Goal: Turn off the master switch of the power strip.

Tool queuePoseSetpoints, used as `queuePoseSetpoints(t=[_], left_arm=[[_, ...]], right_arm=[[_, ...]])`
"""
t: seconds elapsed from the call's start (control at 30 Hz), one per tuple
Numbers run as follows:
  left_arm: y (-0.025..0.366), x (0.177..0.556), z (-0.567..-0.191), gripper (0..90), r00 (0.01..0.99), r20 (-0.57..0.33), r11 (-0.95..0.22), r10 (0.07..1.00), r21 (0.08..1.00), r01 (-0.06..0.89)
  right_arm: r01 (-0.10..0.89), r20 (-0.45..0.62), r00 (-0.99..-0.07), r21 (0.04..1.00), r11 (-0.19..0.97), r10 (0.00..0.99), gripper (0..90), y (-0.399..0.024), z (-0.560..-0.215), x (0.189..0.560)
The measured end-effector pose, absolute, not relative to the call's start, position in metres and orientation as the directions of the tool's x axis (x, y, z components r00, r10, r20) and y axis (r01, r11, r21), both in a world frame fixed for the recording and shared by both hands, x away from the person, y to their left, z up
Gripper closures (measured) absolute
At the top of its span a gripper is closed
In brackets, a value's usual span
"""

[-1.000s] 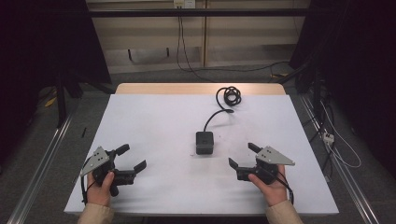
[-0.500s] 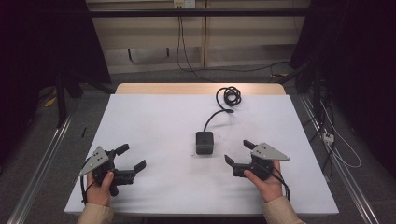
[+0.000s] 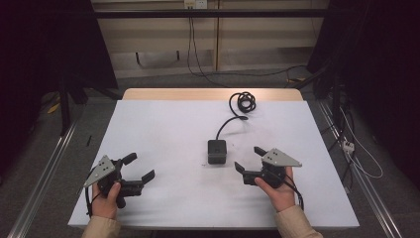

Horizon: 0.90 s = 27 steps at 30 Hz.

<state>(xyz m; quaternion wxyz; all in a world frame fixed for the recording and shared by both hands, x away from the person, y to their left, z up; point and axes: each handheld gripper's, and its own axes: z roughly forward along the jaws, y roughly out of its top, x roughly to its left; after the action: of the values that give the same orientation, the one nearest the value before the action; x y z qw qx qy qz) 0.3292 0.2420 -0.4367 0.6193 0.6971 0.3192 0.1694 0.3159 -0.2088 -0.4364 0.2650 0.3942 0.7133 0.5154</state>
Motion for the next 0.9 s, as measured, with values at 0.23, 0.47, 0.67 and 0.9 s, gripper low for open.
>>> queuePoseSetpoints(t=[0.23,0.47,0.67,0.9], left_arm=[[0.242,0.329,-0.436,3.1,0.739,-0.157,-0.030,0.655,0.972,0.233],[0.242,0.329,-0.437,3.1,0.739,-0.158,-0.029,0.655,0.972,0.234],[0.242,0.329,-0.436,3.1,0.738,-0.156,-0.031,0.656,0.972,0.233],[0.242,0.329,-0.436,3.1,0.739,-0.155,-0.031,0.655,0.972,0.231]], right_arm=[[0.295,0.034,-0.553,0.942,0.157,0.833,13.7,-0.205,-0.436,0.320],[0.295,0.036,-0.554,0.943,0.156,0.832,15.8,-0.203,-0.434,0.323],[0.300,0.043,-0.559,0.941,0.154,0.828,20.5,-0.201,-0.433,0.326],[0.308,0.052,-0.558,0.939,0.149,0.828,24.0,-0.199,-0.432,0.328]])
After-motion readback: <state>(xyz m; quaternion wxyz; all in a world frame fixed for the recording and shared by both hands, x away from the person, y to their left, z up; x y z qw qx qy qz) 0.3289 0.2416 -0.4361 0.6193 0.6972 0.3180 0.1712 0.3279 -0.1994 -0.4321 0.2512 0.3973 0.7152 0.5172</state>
